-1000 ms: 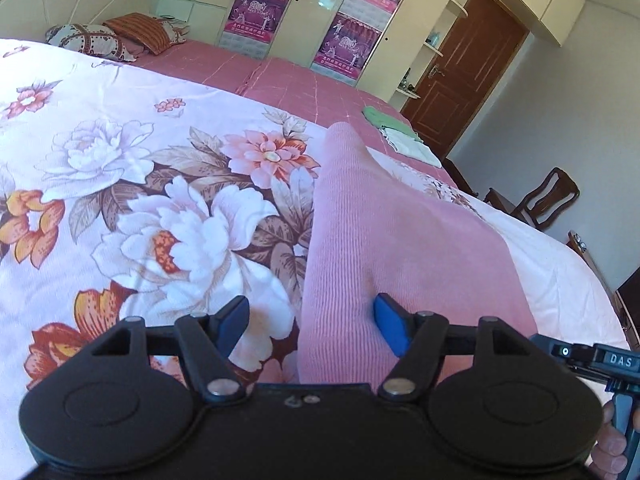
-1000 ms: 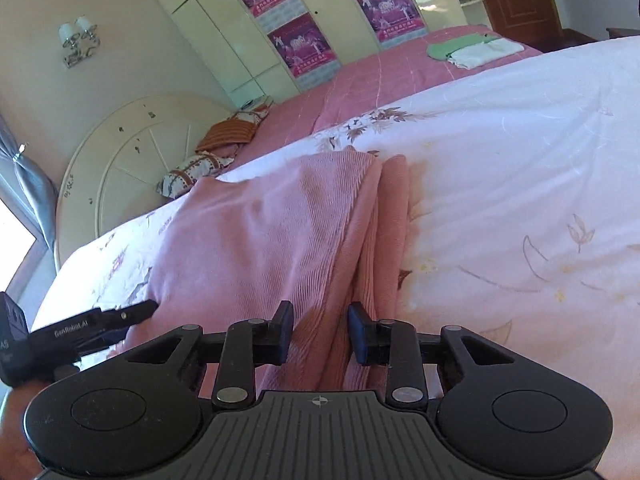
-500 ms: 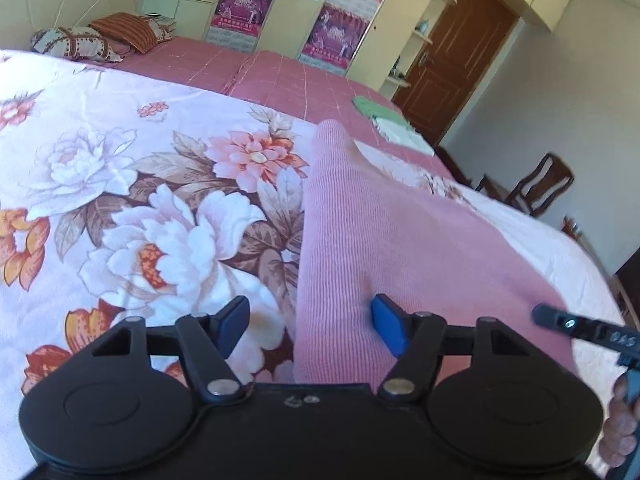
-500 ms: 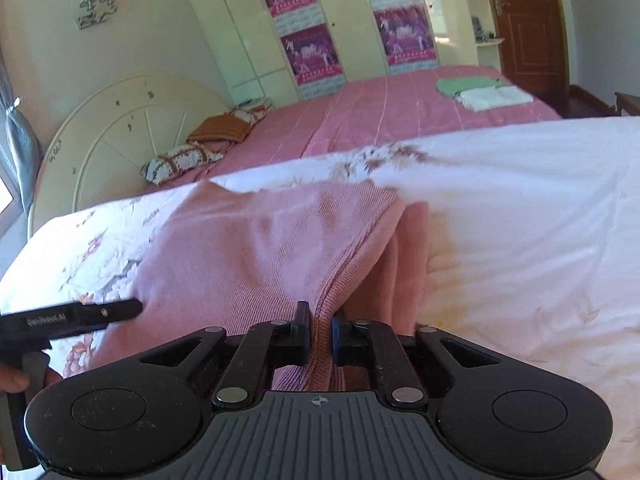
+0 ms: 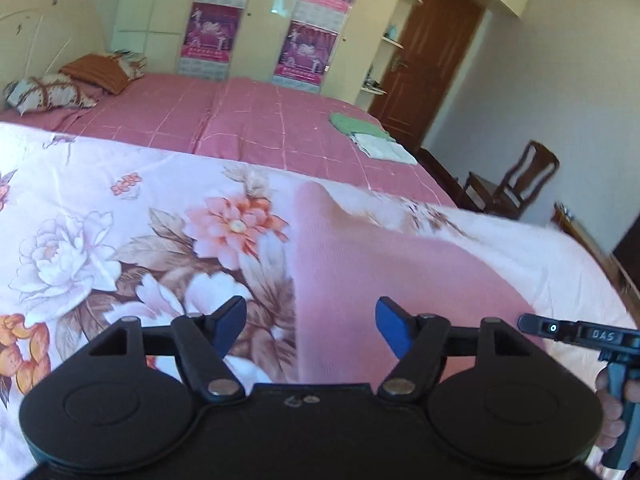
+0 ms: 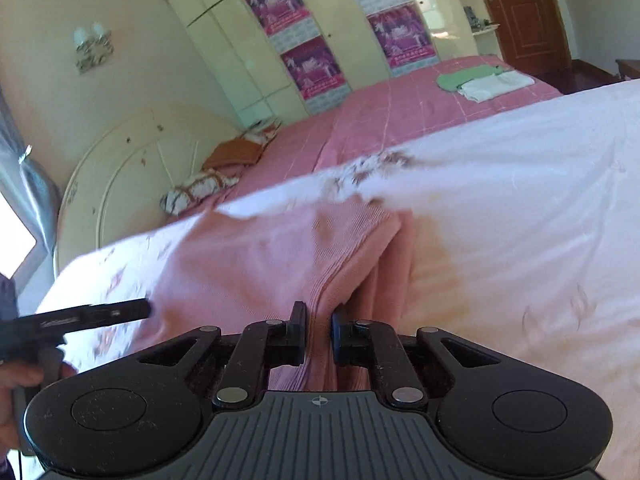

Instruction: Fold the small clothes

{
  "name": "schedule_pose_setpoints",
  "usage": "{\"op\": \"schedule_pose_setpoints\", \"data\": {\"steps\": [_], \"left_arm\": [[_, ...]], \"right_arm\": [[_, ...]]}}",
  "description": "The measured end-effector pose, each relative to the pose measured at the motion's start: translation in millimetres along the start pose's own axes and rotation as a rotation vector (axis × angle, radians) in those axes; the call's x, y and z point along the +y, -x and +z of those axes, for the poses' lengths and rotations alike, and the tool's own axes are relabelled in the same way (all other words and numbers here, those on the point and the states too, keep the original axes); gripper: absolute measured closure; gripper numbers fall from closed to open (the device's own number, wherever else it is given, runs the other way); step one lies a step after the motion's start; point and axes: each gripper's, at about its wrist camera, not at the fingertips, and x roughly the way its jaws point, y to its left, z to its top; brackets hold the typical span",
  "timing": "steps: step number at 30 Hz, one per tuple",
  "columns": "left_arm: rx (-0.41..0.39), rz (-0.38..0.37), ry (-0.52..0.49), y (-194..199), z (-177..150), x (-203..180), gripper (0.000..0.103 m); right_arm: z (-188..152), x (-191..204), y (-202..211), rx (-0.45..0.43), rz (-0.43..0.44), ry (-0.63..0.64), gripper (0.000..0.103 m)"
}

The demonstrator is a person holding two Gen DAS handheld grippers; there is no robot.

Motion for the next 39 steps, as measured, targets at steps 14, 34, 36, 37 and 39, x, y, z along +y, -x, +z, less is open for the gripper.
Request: {"op": "schedule_pose_setpoints", "data": {"steps": [14,34,36,37,39], "left_arm": [[0.070,-0.089,0.058,-44,-2,13,0.044],[0.064,-0.072,0.032,47,-80,13,0.028],[0.079,-0.057,0.035,42,-85,15,0.029],[0.078,-0.041,-0.001,41,-86,11,0.029],[0.089,-0.023,-0.056,44,-83,0,0.034]], "right_arm": [[26,-4,-17,-0.093,-0.059,0.104,0.097],[-52,25,71,0.045,0.030,0.046,0.065],[-63,34,64,0.086,0.008,0.074,0.067],[-68,38,57,0.104,-0.018,0.101,0.088],[-70,42,48,0.121,-0.052,0.146,0.100]]}}
